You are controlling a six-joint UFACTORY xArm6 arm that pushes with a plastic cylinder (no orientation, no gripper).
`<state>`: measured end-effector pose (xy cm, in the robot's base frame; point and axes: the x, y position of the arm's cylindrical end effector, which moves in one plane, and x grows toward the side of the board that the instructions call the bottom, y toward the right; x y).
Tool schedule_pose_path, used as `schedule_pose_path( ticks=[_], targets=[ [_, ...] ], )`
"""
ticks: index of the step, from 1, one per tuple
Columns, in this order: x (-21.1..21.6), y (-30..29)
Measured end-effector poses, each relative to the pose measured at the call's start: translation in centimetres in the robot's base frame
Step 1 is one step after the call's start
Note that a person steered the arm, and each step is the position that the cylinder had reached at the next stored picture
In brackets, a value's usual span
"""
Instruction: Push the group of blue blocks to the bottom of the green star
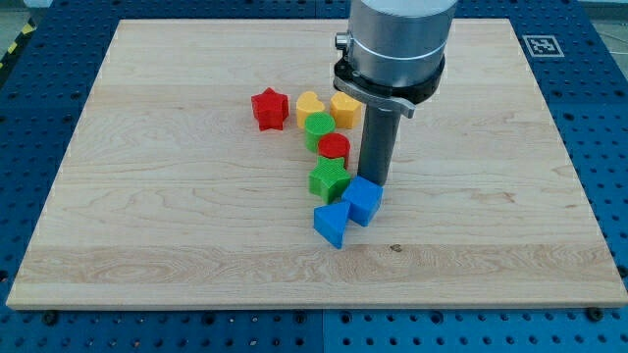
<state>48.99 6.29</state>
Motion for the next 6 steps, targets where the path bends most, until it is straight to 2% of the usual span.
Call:
schedule_pose_path(
  ticks=[2,4,6],
  targets=[
    [0.0,3.2],
    [-0.7,-0.6],
    [2.8,0.2]
  ],
)
